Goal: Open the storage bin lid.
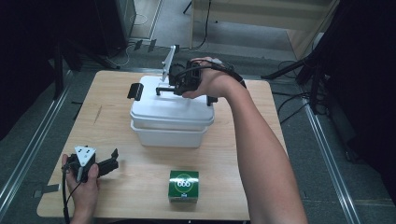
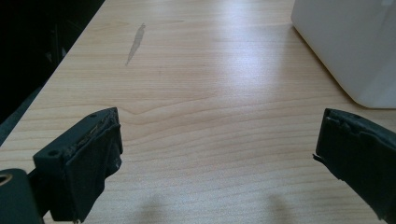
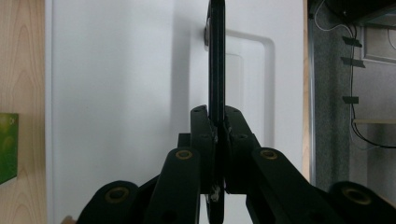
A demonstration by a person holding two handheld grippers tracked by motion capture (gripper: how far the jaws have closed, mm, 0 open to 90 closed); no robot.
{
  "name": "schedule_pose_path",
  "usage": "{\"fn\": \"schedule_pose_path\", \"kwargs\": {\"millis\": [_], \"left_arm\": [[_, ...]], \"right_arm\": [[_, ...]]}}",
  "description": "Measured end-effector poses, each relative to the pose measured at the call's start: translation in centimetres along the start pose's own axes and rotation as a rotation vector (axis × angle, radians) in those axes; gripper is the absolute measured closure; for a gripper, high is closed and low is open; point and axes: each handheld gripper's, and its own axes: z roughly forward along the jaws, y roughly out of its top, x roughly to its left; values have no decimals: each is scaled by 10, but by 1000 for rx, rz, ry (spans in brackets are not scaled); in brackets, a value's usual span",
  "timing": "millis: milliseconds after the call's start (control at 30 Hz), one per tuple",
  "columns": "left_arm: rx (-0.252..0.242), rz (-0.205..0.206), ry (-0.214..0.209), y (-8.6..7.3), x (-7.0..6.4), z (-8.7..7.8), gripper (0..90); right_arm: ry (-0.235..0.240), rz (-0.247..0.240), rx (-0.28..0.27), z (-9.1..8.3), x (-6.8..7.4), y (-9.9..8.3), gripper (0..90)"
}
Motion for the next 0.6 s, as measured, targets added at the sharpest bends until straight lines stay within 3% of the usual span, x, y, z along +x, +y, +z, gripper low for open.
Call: {"fn": "schedule_pose_path", "kwargs": {"millis": [333,600], "left_arm": [[1,0,-2,0,0,0,12],[4,1,0,0,0,0,12]], "right_arm": [[-26,11,2,-20,-2,-21,854],[-51,49,13,-39,-2,-45,854]]}}
